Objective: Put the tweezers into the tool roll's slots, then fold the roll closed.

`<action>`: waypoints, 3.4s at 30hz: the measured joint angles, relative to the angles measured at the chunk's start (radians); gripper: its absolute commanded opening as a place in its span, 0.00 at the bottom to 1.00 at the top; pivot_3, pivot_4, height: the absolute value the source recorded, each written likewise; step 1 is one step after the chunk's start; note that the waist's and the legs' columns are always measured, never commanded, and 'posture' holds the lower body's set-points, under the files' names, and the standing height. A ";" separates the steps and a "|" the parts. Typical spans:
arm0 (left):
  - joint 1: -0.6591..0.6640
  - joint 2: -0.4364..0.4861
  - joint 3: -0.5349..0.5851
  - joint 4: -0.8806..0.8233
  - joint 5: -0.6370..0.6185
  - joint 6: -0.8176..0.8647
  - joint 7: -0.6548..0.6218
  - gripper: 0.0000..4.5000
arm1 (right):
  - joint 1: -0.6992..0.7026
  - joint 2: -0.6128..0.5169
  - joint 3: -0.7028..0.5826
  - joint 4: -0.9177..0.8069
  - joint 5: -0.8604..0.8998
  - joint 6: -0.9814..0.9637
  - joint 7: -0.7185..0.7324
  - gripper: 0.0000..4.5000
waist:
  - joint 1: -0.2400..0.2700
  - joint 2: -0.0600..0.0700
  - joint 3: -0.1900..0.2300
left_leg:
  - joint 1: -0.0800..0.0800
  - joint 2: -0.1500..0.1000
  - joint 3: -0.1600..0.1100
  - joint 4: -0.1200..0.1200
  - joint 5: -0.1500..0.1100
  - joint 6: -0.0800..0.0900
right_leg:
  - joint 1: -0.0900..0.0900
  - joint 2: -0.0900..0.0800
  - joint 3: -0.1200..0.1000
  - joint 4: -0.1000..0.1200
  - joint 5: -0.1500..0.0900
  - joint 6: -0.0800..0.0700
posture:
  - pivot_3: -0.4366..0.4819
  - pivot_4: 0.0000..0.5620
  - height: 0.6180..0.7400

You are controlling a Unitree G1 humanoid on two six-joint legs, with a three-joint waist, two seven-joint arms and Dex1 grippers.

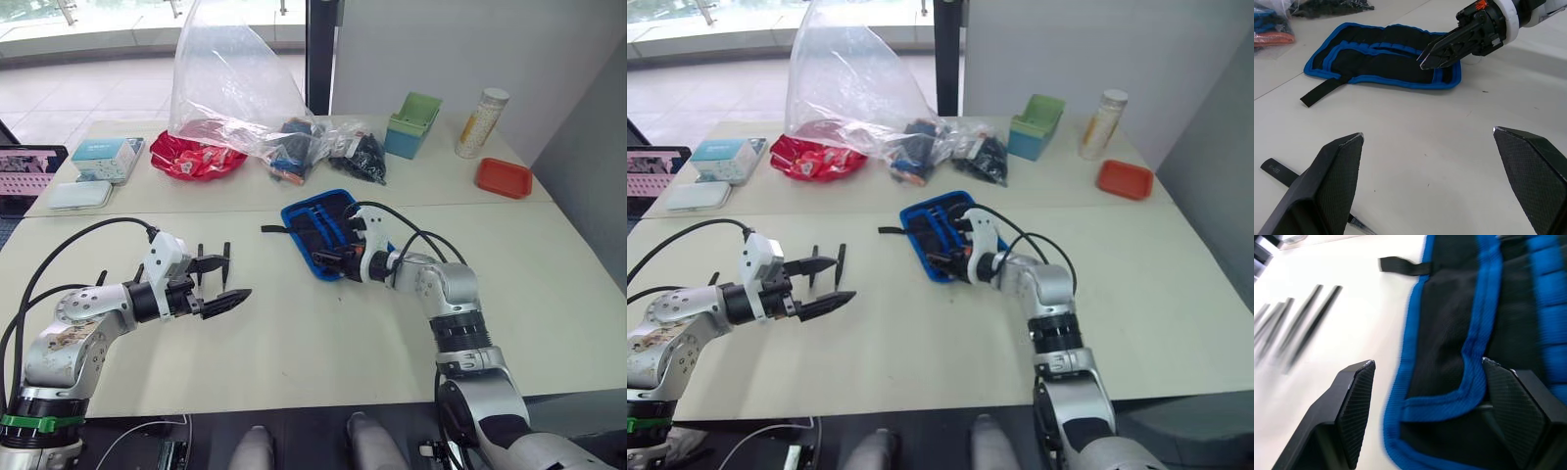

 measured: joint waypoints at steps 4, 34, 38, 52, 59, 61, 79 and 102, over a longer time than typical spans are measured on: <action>-0.004 -0.001 -0.001 0.002 0.011 -0.001 -0.001 1.00 | 0.002 0.039 -0.072 0.015 0.042 0.014 -0.025 0.81 | 0.001 0.000 0.000 | 0.000 0.000 0.000 0.000 0.000 0.000 | 0.000 0.000 0.000 0.000 0.000 0.000 | 0.48 0.27 1.00; -0.033 -0.001 -0.005 0.038 0.017 -0.013 -0.021 1.00 | 0.002 0.120 -0.280 0.009 0.252 0.142 -0.163 0.02 | 0.000 0.000 0.000 | -0.002 0.000 0.000 0.000 0.000 0.000 | -0.002 0.000 0.000 0.000 0.000 0.000 | 0.48 0.27 1.00; -0.034 -0.004 -0.005 0.039 0.014 -0.013 -0.022 1.00 | 0.002 0.101 -0.219 -0.001 0.237 0.142 -0.160 0.01 | 0.002 0.000 0.000 | -0.002 0.000 0.000 0.000 0.000 0.000 | -0.002 0.000 0.000 0.000 0.000 0.000 | 0.48 0.27 1.00; -0.134 -0.003 -0.025 0.108 0.017 -0.004 -0.057 1.00 | 0.064 -0.317 0.220 -0.428 0.135 0.159 0.079 0.01 | 0.007 0.000 0.000 | -0.004 -0.001 0.000 0.000 0.000 0.000 | -0.002 0.000 -0.001 -0.002 0.000 0.001 | 0.48 0.27 1.00; -0.290 -0.006 -0.130 0.156 0.033 0.003 -0.134 1.00 | 0.129 -0.643 0.376 -0.684 0.073 0.052 0.278 0.01 | 0.029 -0.001 0.001 | -0.006 -0.001 -0.001 0.001 0.000 0.000 | -0.002 -0.001 -0.001 -0.004 -0.001 0.002 | 0.48 0.27 1.00; -0.324 -0.006 -0.165 0.165 0.045 -0.005 -0.172 1.00 | 0.151 -0.714 0.401 -0.726 0.035 -0.007 0.326 0.01 | 0.029 -0.001 0.001 | -0.006 -0.001 0.000 0.001 0.000 0.000 | -0.002 -0.001 -0.001 -0.004 -0.001 0.002 | 0.48 0.27 1.00; -0.542 -0.186 -0.446 0.486 0.334 -0.377 -0.350 1.00 | 0.299 -0.818 0.390 -0.831 -0.059 -0.094 0.381 0.01 | 0.052 -0.001 0.001 | -0.007 -0.002 -0.001 0.004 0.000 0.000 | -0.002 -0.001 -0.002 -0.004 0.000 0.003 | 0.48 0.27 1.00; -0.609 -0.297 -0.516 0.711 0.490 -0.674 -0.349 0.00 | 0.288 -0.744 0.387 -0.840 -0.074 -0.013 0.330 0.00 | 0.054 -0.001 0.001 | -0.007 -0.002 -0.001 0.006 0.000 0.001 | -0.001 -0.001 -0.002 -0.002 0.000 0.003 | 0.48 0.27 1.00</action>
